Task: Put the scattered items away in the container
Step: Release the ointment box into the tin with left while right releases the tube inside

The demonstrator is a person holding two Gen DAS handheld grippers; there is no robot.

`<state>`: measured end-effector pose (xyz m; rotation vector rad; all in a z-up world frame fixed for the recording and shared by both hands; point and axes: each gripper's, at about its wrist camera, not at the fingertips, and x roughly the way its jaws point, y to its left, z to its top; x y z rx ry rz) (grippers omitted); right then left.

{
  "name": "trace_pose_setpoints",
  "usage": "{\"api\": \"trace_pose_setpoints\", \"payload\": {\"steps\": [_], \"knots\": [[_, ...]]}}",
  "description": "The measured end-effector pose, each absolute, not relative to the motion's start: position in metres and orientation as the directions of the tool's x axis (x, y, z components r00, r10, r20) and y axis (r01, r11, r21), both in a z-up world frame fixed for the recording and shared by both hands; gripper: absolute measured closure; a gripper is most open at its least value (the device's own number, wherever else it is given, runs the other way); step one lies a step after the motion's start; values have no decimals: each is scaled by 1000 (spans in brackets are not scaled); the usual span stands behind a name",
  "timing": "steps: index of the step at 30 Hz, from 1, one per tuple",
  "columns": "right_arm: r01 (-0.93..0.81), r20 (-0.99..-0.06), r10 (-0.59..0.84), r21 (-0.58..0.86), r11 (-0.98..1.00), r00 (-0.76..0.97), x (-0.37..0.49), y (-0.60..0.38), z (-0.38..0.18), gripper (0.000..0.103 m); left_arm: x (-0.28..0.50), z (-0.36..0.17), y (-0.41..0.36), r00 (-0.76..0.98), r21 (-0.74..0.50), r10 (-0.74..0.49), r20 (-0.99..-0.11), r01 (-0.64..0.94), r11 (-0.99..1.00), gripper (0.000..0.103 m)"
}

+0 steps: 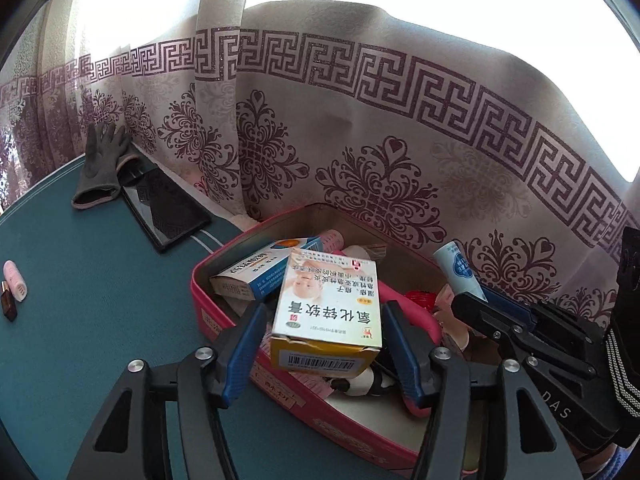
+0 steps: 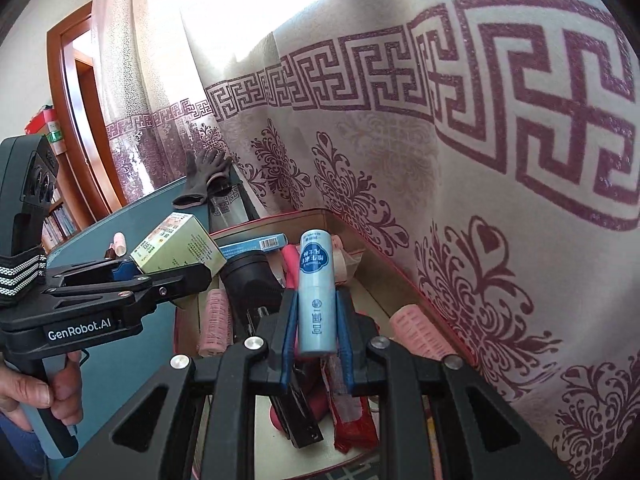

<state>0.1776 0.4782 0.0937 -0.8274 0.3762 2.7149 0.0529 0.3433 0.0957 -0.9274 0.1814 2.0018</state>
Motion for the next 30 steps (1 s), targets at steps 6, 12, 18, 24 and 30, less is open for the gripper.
{"api": "trace_pose_setpoints", "payload": {"steps": [6,12,18,24,30], "knots": [[-348,-568,205,154,-925,-797,179,485,95,82,53,97,340,-349,-195,660,-665,-772,-605,25],[-357,-571,224,131,-925,-790,177,486,95,82,40,91,325,-373,-201,633,-679,-735,-648,25],[-374,-585,233,131,-918,-776,175,487,92,82,36,90,310,-391,-203,624,-676,-716,-668,25],[-386,-563,254,128,-914,-787,176,483,96,36,37,86,310,-384,-191,620,-684,-726,-660,24],[-388,-554,263,119,-914,-789,175,481,100,32,38,77,316,-369,-191,615,-697,-732,-654,17]]}}
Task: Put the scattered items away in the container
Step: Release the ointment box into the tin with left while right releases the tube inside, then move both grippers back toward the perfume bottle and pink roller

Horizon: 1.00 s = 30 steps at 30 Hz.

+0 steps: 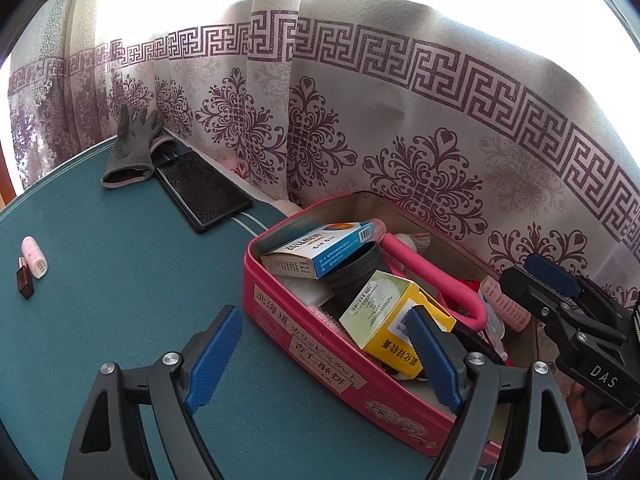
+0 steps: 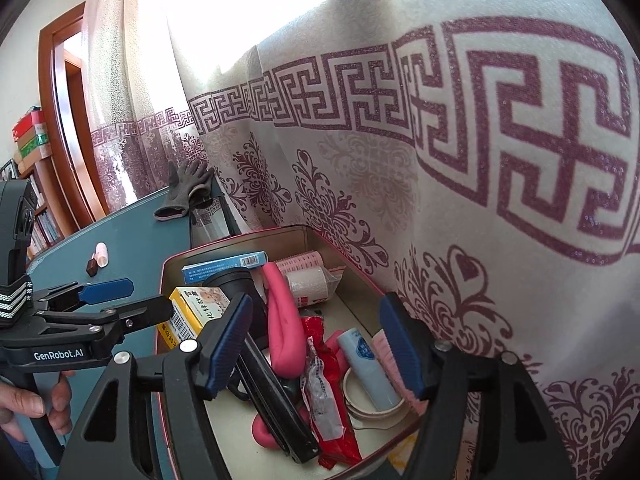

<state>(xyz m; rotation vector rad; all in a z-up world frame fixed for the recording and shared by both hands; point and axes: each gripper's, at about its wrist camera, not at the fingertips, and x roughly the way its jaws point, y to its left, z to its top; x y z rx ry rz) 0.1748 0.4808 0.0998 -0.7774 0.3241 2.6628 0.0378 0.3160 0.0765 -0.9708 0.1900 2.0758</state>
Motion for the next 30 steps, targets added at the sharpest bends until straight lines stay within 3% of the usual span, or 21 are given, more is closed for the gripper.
{"api": "trace_pose_setpoints", "payload": {"steps": [10,15,30], "knots": [[-385,-558,256,125,-914,-789,171,477,100,32,40,64,329,-403,-102,568,-717,-745,-659,17],[-379,-558,252,123,-917,-791,171,473,101,31,15,65,309,-434,-144,542,-720,-670,-729,17],[-302,-534,193,124,-945,-823,150,436,116,30,12,81,272,-456,-170,565,-688,-656,-736,17]]}}
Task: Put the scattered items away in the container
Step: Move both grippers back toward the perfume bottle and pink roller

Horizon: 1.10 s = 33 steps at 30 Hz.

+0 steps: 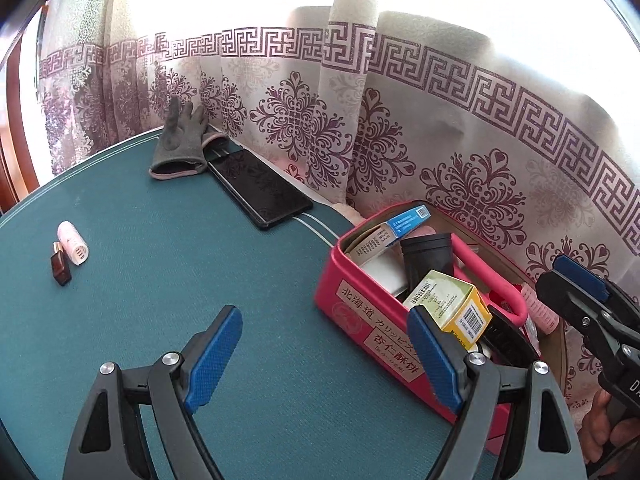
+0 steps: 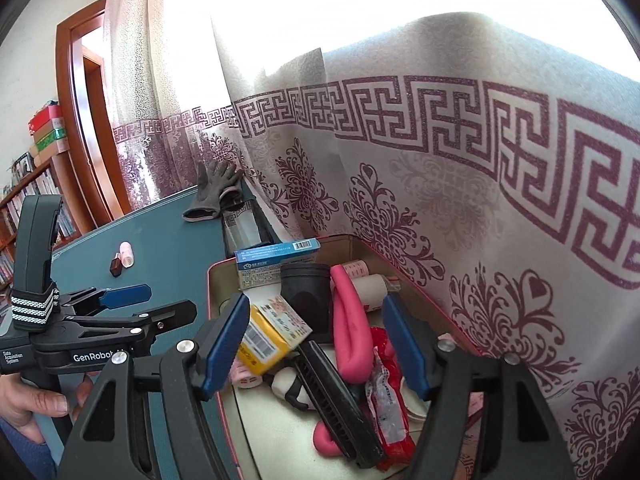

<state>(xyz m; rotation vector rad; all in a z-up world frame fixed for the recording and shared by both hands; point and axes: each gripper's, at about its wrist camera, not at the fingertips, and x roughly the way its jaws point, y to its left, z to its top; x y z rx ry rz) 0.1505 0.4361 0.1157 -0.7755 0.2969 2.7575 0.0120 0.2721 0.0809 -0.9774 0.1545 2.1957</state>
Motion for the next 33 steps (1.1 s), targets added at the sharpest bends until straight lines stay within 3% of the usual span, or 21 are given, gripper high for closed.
{"api": "trace_pose_setpoints", "payload": {"steps": [21,33], "knots": [[14,-589,-89,131,-991,-803,62,304,94,29,-87,48,93,-601,-204,316,-734,-250,-947,17],[58,-629,-143,153,-987,-764,21,281,76,28,-143,22,88,-571,-161,238,-786,-182,-970,17]]}}
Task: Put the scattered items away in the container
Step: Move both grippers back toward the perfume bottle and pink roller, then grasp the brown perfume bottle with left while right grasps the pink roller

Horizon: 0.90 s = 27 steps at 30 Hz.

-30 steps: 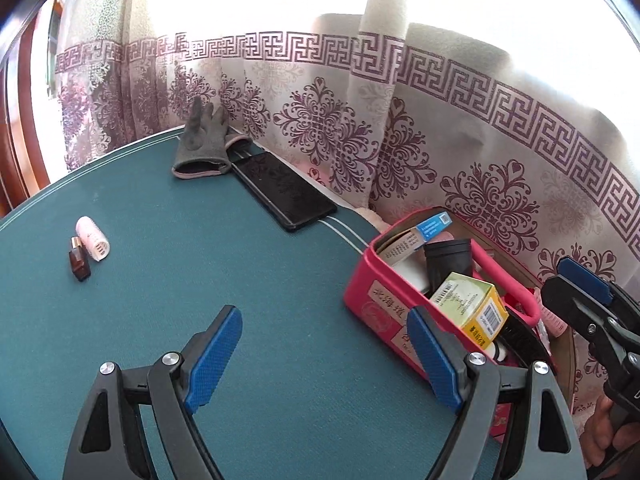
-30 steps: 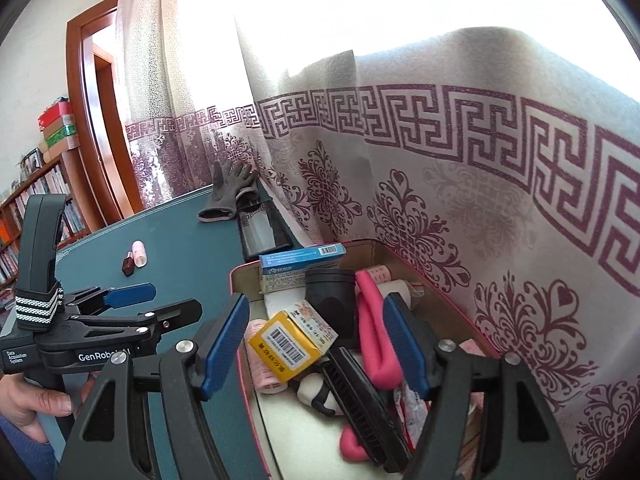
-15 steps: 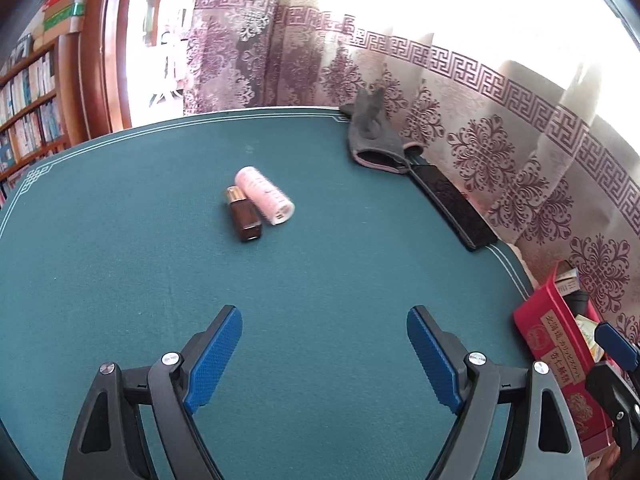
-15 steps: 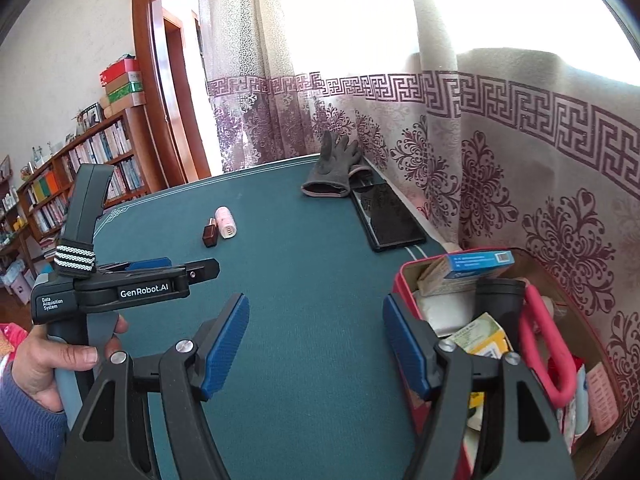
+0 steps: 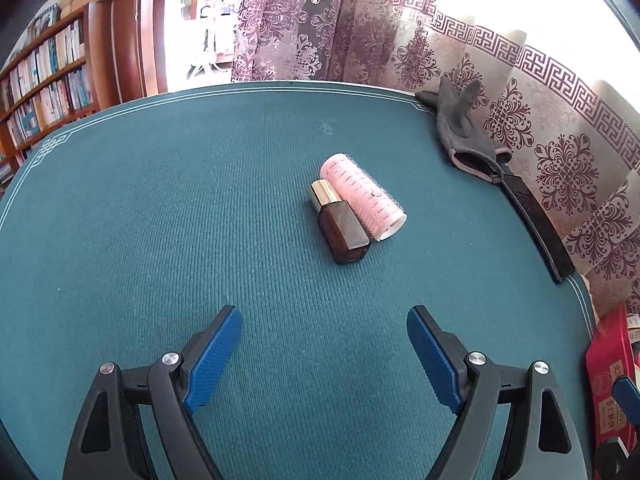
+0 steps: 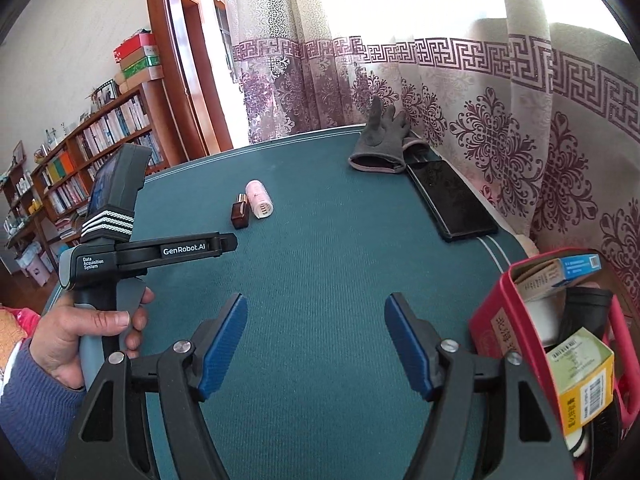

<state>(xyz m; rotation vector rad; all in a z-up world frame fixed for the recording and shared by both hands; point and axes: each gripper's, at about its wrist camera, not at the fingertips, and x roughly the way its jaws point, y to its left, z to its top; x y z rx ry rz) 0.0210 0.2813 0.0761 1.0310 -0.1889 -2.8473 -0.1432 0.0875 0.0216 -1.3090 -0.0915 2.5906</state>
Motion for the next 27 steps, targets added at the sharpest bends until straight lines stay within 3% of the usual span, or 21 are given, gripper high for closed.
{"api": "trace_pose_setpoints", "payload": {"steps": [12,15,17,21,23,27], "knots": [[74,-646,-165,165,-983,-746,-4,272,65,28,-198,18,93,-608,-66,156,-778,-169,-983,17],[75,-649,-167,167,-983,-742,-10,270,62,28,-202,15,97,-629,6,118,-768,-191,-981,20],[80,-651,-170,166,-983,-740,-16,267,61,28,-201,17,96,-633,-1,140,-762,-214,-977,36],[100,-656,-178,154,-983,-734,-29,256,60,28,-200,19,89,-635,-17,168,-754,-236,-971,50],[108,-657,-175,141,-984,-733,-37,250,59,28,-200,20,84,-638,-27,177,-750,-237,-971,67],[115,-669,-171,128,-985,-723,-54,242,54,28,-200,20,70,-636,-78,211,-743,-231,-970,82]]}}
